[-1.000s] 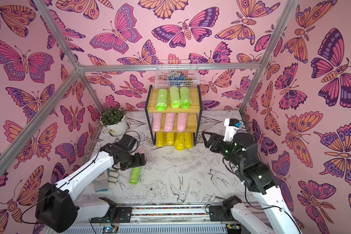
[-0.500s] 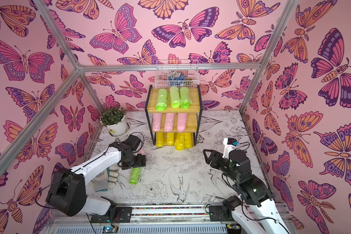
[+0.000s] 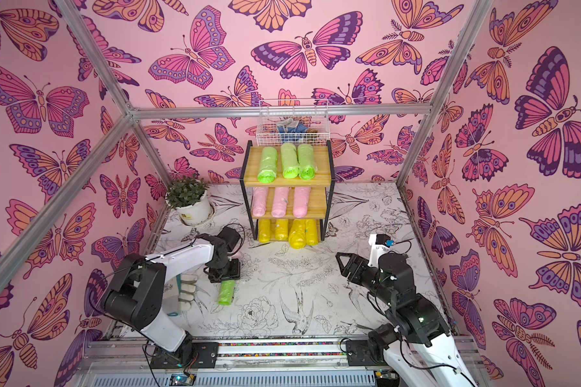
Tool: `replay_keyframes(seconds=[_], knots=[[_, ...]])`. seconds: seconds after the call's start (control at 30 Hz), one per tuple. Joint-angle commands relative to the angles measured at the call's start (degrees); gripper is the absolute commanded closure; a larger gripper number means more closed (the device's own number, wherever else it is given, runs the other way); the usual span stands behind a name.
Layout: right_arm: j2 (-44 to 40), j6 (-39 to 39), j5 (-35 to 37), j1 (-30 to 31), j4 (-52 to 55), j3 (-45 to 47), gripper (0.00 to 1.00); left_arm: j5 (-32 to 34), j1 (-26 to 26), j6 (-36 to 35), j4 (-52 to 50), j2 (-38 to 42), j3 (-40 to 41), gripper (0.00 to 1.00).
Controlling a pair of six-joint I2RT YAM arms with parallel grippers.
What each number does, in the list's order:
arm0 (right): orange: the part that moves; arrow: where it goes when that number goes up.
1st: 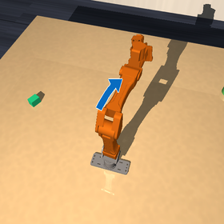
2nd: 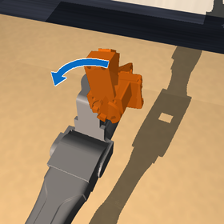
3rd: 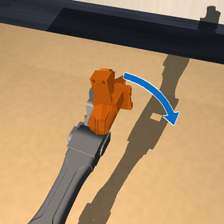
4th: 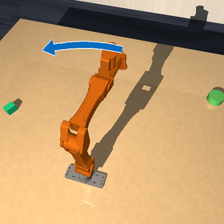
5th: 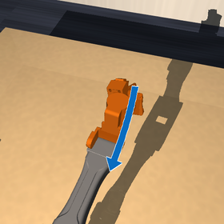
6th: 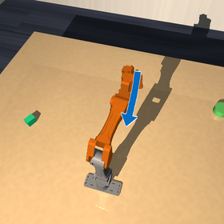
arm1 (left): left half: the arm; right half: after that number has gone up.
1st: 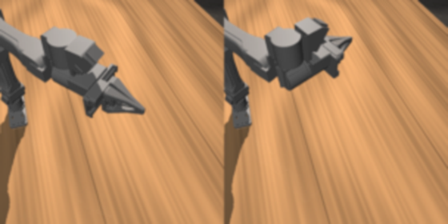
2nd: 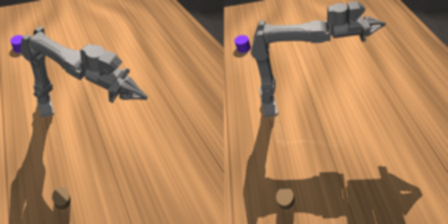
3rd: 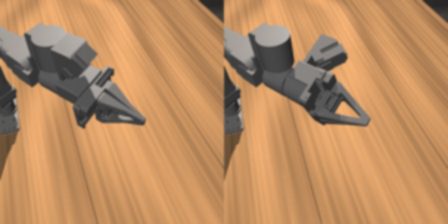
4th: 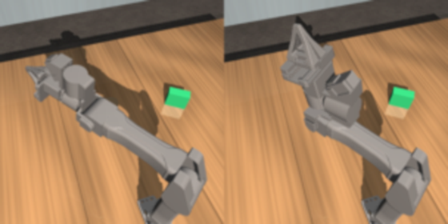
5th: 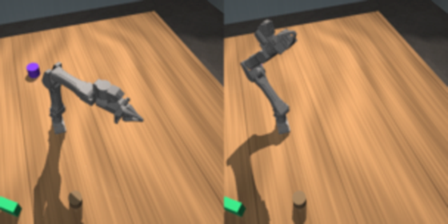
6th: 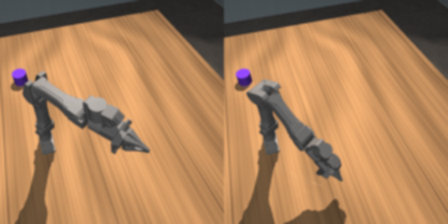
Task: Sort the rolls of trash bags by color and place them on the shelf
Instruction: Pick up the roll of trash bags from the center of the board.
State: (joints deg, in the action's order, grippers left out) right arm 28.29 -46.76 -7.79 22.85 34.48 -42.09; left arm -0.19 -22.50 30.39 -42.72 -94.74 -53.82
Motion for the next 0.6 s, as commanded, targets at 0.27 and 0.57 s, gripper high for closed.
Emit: replay_keyframes(seconds=[0.27,0.57], knots=[[1.3,-0.9,1.2,-0.2,3.5,-1.9,0.31,-6.3,0.4,4.6,0.6,3.4,1.0,0.85],[5.7,3.4,2.4,-0.2,7.8,-9.7,0.14,-16.1,0.4,13.7,6.1,26.9,1.6,1.0]])
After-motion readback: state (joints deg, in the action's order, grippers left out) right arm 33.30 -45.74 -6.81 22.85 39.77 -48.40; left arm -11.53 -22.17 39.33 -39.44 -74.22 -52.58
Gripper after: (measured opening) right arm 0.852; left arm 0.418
